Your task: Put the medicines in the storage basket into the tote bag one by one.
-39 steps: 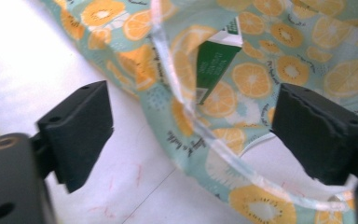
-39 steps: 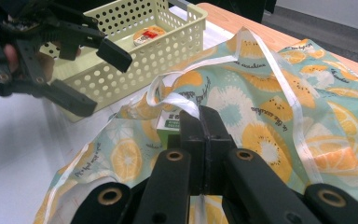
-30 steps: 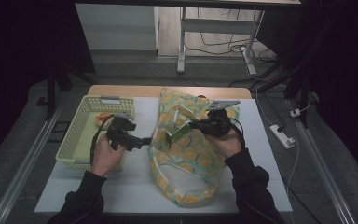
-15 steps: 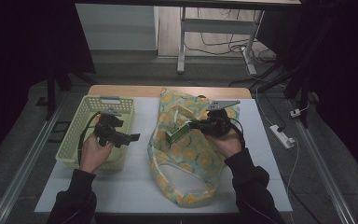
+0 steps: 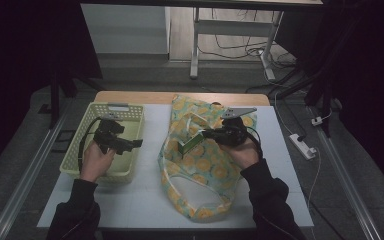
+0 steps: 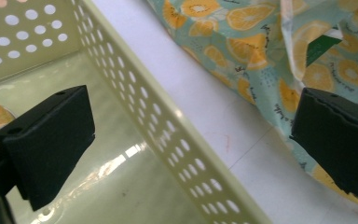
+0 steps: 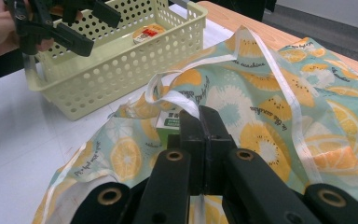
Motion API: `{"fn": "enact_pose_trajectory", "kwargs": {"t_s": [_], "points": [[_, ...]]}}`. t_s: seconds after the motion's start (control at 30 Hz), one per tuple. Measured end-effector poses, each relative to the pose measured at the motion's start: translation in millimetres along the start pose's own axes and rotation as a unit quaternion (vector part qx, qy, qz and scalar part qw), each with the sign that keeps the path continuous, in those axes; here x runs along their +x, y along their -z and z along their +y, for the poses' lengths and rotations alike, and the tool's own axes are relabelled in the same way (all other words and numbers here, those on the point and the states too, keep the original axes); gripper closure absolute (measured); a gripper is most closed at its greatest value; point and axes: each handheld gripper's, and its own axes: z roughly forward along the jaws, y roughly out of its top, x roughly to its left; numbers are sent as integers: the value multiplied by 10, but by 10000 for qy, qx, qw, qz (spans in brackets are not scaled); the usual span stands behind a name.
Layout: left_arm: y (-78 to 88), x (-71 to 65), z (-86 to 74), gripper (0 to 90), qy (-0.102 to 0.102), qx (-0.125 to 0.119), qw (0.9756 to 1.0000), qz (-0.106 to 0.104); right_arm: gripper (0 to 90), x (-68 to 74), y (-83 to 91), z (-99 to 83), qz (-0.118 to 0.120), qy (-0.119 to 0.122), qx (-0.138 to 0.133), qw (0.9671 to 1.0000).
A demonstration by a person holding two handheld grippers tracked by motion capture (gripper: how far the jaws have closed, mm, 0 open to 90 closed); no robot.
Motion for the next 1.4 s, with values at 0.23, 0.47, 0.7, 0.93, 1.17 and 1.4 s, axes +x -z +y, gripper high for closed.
{"fn": "enact_pose_trajectory", "kwargs": {"t_s": [0.23,0.47,0.7,0.93,1.17,1.4], "points": [[-1,128,-35,0,88,15,9999,124,891,0,-5,-3,8,-4,8,10000],[-14,223,-40,0,180,29,9997,170,891,-1,-15,-5,10,4,24,10000],[-13,340,-38,0,352,98,9986,381,891,-2,-15,-5,14,5,31,10000],[-3,505,-31,0,652,139,9965,501,890,-6,-16,-5,24,3,33,10000],[-80,698,-15,0,837,414,9930,729,890,-6,-18,-6,24,12,45,10000],[-199,890,-1,0,942,646,9888,960,890,-8,-8,-4,24,0,29,10000]]}}
